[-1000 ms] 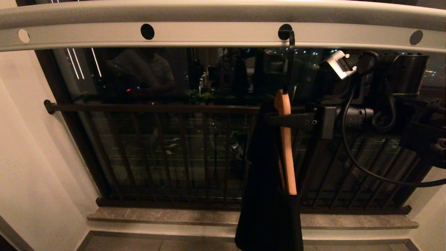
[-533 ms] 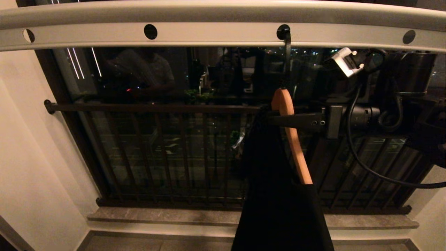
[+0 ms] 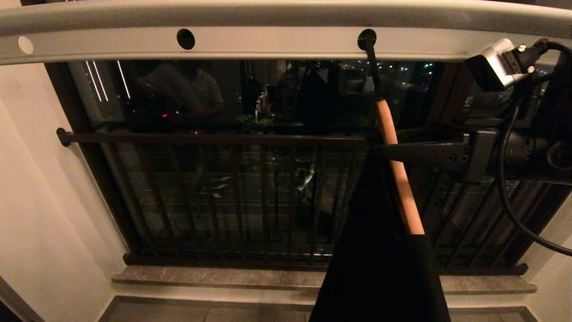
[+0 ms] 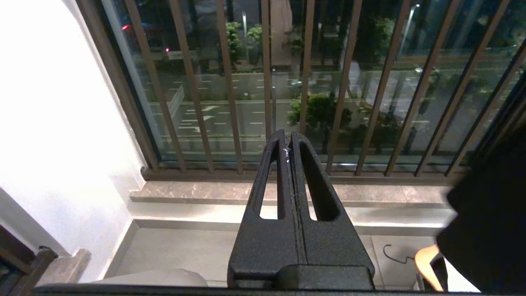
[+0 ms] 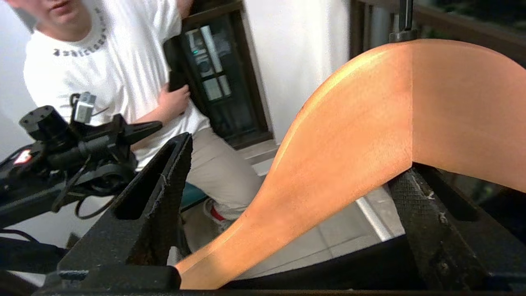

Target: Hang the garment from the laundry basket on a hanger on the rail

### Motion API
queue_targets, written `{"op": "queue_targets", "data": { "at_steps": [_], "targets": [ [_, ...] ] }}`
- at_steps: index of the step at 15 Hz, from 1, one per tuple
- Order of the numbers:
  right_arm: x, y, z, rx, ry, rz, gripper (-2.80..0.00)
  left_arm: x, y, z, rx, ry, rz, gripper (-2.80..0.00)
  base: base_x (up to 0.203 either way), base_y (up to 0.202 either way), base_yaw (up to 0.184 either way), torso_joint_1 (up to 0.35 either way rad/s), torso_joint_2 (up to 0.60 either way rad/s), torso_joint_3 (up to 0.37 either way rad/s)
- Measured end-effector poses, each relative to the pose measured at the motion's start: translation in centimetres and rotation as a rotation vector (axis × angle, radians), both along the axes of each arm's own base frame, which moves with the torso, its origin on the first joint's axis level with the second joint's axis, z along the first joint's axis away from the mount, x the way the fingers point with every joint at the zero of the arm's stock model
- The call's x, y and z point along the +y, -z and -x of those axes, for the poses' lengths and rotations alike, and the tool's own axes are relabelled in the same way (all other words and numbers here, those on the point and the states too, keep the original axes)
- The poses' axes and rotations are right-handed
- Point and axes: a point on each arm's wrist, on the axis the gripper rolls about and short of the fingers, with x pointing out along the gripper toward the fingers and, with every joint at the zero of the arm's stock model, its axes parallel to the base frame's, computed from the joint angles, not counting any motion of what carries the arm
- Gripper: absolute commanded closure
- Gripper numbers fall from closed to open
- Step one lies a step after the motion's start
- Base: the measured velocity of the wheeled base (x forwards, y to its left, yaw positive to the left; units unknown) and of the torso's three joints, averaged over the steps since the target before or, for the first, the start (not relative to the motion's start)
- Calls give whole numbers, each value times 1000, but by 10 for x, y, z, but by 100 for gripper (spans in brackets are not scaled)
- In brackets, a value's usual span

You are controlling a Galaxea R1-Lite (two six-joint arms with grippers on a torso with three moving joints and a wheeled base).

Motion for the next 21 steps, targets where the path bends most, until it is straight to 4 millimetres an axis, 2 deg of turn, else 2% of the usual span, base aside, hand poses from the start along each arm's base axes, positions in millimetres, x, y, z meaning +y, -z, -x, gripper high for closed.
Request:
{"op": "queue_targets", "data": {
  "at_steps": [3, 13, 14, 15, 18, 21],
  "targets": [
    [-5, 6, 5, 17, 17, 5, -280, 0, 0, 0, 0, 0, 0, 0, 0, 0, 0, 0, 0, 0],
    [-4, 32, -1, 46, 17, 53, -280, 0, 0, 0, 0, 1, 0, 0, 0, 0, 0, 0, 0, 0],
    [-4, 35, 0, 49, 18, 58, -219, 0, 0, 0, 0, 0, 0, 0, 0, 0, 0, 0, 0, 0],
    [-5, 35, 2, 39, 17, 62, 0, 0, 0, 0, 0, 1, 0, 0, 0, 0, 0, 0, 0, 0],
    [-10, 32, 19, 8, 24, 62, 0, 0, 0, 0, 0, 1, 0, 0, 0, 0, 0, 0, 0, 0],
    [-20, 23, 51, -43, 67, 51, 0, 0, 0, 0, 0, 1, 1, 0, 0, 0, 0, 0, 0, 0]
  ]
}}
